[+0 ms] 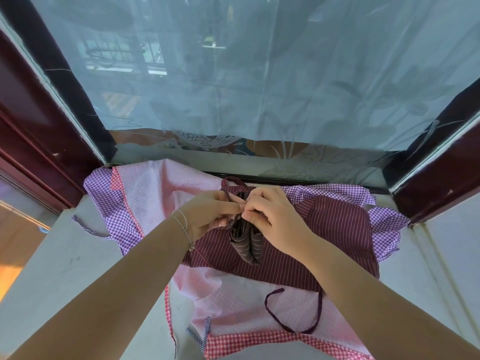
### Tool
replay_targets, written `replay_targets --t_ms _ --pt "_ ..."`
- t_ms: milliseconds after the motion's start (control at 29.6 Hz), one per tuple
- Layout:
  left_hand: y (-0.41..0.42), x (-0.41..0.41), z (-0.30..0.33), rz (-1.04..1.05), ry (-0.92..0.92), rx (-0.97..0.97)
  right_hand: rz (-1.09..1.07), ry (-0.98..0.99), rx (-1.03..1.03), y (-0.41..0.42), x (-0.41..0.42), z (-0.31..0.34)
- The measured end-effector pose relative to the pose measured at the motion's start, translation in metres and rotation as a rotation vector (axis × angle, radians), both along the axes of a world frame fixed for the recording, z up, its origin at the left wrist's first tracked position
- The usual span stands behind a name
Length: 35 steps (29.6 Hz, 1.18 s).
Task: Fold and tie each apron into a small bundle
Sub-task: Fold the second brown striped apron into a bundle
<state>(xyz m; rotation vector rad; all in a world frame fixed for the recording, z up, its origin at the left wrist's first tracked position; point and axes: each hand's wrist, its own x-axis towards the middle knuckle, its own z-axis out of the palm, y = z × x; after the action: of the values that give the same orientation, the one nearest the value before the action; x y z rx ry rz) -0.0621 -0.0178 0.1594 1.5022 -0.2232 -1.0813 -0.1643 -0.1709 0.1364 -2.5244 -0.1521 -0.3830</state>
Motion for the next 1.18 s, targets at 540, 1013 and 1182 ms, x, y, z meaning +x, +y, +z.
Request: replay_targets --t_ms 540,1013,1182 --pt "-0.015 -0.015 0.010 -0.280 -1.518 -0.230 -0.061 0.422 0.253 -0.033 -0.001 0.065" --pt "-0.008 -0.005 0.002 -0.110 -2.091 -0.190 0.004 0.528 0.388 -0.035 0.012 0.080" --pt "-0.008 -0.003 0.006 -0.135 -2.011 -0.176 -0.015 0.584 0.365 -0.031 0.017 0.076"
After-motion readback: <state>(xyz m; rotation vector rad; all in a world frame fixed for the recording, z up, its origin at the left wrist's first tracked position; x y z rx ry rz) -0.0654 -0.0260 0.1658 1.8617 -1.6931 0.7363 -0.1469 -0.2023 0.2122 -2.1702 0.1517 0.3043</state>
